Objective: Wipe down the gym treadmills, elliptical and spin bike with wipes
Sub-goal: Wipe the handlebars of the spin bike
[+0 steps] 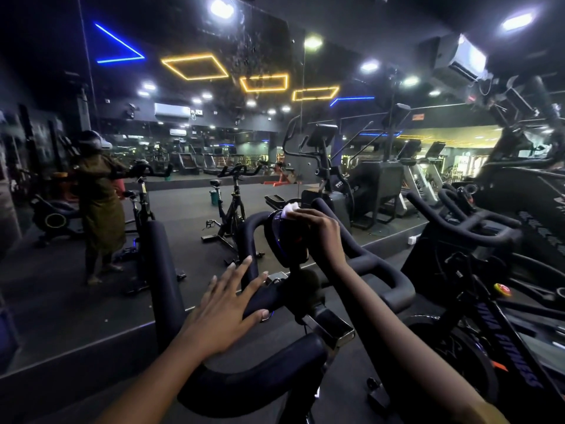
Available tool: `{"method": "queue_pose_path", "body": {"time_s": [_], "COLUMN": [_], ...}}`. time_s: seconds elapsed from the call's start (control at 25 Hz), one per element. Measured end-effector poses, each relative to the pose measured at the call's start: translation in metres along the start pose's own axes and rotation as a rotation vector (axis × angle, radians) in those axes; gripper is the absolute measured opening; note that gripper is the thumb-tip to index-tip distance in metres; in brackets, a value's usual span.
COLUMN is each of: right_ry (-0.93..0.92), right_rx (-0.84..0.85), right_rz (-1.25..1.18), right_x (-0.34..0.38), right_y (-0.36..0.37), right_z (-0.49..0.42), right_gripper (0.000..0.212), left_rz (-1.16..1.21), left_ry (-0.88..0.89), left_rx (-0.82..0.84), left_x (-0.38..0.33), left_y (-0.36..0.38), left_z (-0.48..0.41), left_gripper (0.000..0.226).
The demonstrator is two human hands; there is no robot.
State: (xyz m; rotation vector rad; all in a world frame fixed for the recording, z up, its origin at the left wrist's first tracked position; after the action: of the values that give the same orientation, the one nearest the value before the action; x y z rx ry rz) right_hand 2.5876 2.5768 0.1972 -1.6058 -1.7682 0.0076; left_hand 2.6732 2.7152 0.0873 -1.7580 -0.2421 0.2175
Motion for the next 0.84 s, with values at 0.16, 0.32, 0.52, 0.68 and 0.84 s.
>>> {"method": "queue_pose_path", "body": {"time_s": [0.16, 0.32, 0.52, 0.68, 0.84], "right_ry": [0.055, 0.167, 0.099, -0.024, -0.155], "right_rx": [-0.172, -0.211, -0.025, -0.157, -0.005], "right_rz": [0.02, 0.024, -0.032, 0.124, 0.213], "right_x": [-0.012, -0.029, -0.001, 0.013, 0.045], "right_y": [-0.007, -0.01, -0.009, -0.022, 0.007], "right_z": [0.015, 0.051, 0.075, 0.029, 0.018], "right_gripper": [0.03, 0.039, 0.023, 0.026, 0.035], "left_rz": [-0.004, 0.009, -0.036, -0.184, -0.192], "left_ry": [0.001, -0.001, 0.005, 0.018, 0.068], "left_rx": [-0.019, -0.02, -0.053, -0.135, -0.041], "left_x": [0.001, 0.002, -0.002, -0.003, -0.009], "left_y": [-0.001, -0.002, -0.002, -0.006, 0.01], "left_z": [-0.002, -0.001, -0.004, -0.004, -0.01], "left_gripper": [0.124, 0.104, 0.105, 0.094, 0.064]}}
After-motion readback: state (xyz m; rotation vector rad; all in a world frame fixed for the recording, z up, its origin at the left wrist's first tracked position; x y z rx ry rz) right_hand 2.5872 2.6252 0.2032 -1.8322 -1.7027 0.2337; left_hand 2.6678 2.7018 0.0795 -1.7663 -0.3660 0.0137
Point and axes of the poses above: each hand's wrist, its own z-axis away from the middle knuckle, its own y-axis out of the palm, x = y × z, the point moved 10 cm from there along -z, towards the middle knuckle, and after that the axes turned 3 degrees about x, right-handed, at the moved point
